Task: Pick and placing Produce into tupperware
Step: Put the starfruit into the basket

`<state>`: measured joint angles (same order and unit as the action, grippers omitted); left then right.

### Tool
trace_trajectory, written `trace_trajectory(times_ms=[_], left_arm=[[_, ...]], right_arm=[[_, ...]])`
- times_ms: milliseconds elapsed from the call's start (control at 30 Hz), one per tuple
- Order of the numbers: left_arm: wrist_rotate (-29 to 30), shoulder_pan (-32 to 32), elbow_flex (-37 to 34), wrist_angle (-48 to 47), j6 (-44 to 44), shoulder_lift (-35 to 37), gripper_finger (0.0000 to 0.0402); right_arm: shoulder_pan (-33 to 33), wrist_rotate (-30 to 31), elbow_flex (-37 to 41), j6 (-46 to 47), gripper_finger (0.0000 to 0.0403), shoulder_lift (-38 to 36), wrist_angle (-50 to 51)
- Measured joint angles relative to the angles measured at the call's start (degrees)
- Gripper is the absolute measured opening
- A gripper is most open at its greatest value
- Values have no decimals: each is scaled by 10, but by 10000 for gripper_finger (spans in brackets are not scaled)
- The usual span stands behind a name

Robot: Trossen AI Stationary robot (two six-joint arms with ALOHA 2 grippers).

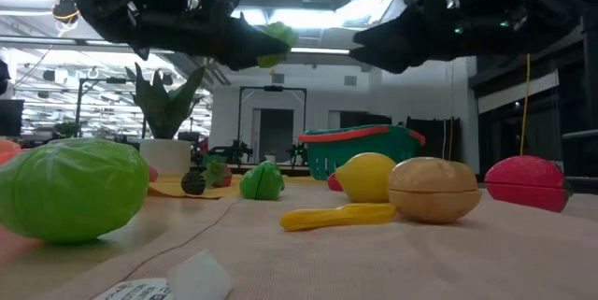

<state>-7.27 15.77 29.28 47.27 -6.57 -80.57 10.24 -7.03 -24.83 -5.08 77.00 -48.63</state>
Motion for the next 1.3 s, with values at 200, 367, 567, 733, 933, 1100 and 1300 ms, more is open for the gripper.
trace_trajectory(times_ms=[200, 367, 567, 733, 933, 1100, 1300], left_arm=[[0, -9, 0, 37, 0, -20, 203], [0, -14, 0, 39, 0, -21, 197], [-9, -16, 0, 39, -7, -21, 204], [-9, -16, 0, 39, -15, -21, 197], [-9, -16, 0, 38, -17, -20, 202], [-9, -16, 0, 38, -21, -20, 199], [-9, -16, 0, 38, -21, -20, 199]], right_arm=[[0, 0, -66, -31, 347, 76, 1], [0, 0, -127, -45, 347, 133, 4], [0, 0, -183, -47, 347, 181, 9], [0, -1, -207, -59, 347, 186, 7], [0, -22, -225, -59, 347, 187, 8], [0, -31, -225, -57, 347, 187, 9], [0, -32, -225, -57, 347, 187, 9]])
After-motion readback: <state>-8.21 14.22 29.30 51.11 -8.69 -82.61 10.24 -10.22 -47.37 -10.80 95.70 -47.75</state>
